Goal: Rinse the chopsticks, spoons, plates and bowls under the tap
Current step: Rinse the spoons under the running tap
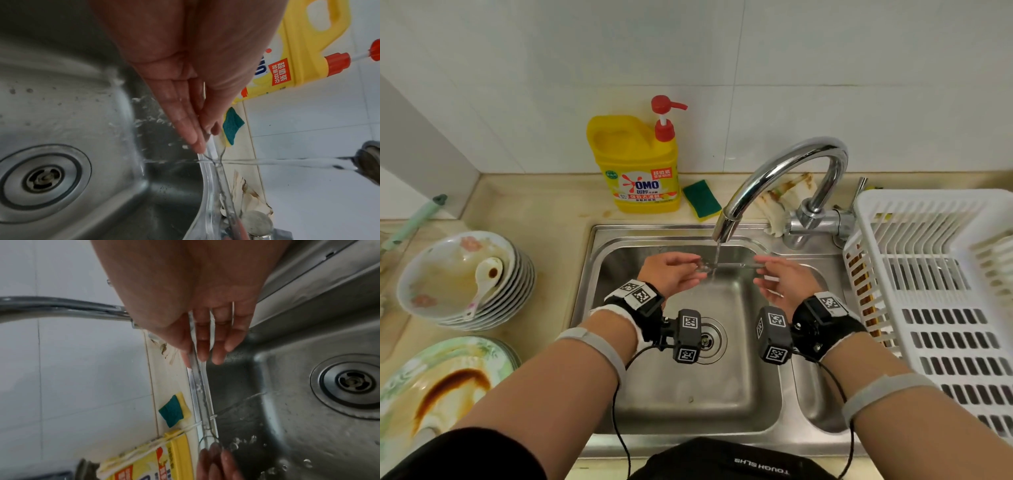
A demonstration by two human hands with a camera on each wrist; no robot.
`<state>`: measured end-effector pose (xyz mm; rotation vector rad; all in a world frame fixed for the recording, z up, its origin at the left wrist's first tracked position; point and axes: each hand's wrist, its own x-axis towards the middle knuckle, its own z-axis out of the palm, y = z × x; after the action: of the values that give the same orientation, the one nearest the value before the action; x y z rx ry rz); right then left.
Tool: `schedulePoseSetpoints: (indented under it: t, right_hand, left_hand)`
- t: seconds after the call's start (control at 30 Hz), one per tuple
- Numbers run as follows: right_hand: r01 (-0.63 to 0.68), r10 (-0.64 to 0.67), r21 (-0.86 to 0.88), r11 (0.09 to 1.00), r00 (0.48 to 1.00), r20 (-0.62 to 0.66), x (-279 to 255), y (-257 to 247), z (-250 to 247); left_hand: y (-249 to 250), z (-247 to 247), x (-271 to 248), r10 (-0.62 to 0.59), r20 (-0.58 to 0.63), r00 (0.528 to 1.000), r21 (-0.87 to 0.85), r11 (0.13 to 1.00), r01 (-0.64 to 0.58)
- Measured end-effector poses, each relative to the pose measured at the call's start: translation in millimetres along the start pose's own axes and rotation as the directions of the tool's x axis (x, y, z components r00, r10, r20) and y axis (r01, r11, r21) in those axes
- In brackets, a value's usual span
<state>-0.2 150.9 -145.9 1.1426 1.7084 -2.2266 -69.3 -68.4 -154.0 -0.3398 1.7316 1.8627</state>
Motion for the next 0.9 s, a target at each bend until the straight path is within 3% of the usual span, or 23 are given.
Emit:
schedulePoseSetpoints:
  t: [0.1, 0.17, 0.27, 0.33, 0.5, 0.6, 0.73, 0.83, 0.9]
  right_hand:
    - [0.029, -0.009, -0.246, 0.969, 0.997, 0.08, -1.9, -1.2, 2.2]
    - [0.137, -0.079, -0.404, 0.905, 0.984, 0.157, -6.8, -3.5, 7.4]
    - [0.325, -0.145, -0.636, 0.7, 0.936, 0.32, -13.7, -5.2, 18.9]
    - [0.39, -0.133, -0.7, 0.599, 0.91, 0.393, -17.1, -3.7, 26.9]
    - [0.461, -0.13, -0.743, 0.484, 0.878, 0.46, -29.5, -3.6, 42.0]
    - [0.471, -0.11, -0.734, 0.489, 0.868, 0.484, -39.4, -7.7, 42.3]
    - [0.453, -0.115, -0.662, 0.597, 0.865, 0.489, -61.1, -15.5, 36.3]
    - [0.39, -0.128, -0.642, 0.659, 0.9, 0.416, -75.9, -24.1, 23.5]
    - [0.35, -0.125, -0.642, 0.682, 0.921, 0.369, -84.7, -30.7, 11.1]
  left_hand:
    - [1.2, -12.4, -2.5, 0.075, -0.032, 0.997, 0.069, 0.995, -0.072]
    - [3.7, -19.6, -6.4, 0.116, -0.037, 0.993, 0.104, 0.988, -0.112]
    - [9.0, -26.7, -16.6, 0.167, -0.016, 0.986, 0.16, 0.974, -0.162]
    - [12.7, -29.5, -24.6, 0.198, 0.023, 0.98, 0.214, 0.956, -0.198]
    - [25.0, -31.5, -44.0, 0.3, 0.12, 0.946, 0.296, 0.899, -0.323]
    - [31.8, -30.3, -51.3, 0.319, 0.171, 0.932, 0.279, 0.892, -0.357]
    - [36.1, -21.2, -57.7, 0.295, 0.169, 0.94, 0.253, 0.909, -0.331]
    - [28.4, -12.1, -57.7, 0.241, 0.121, 0.963, 0.399, 0.876, -0.269]
    - [18.6, -6.6, -54.5, 0.228, 0.146, 0.963, 0.571, 0.776, -0.27]
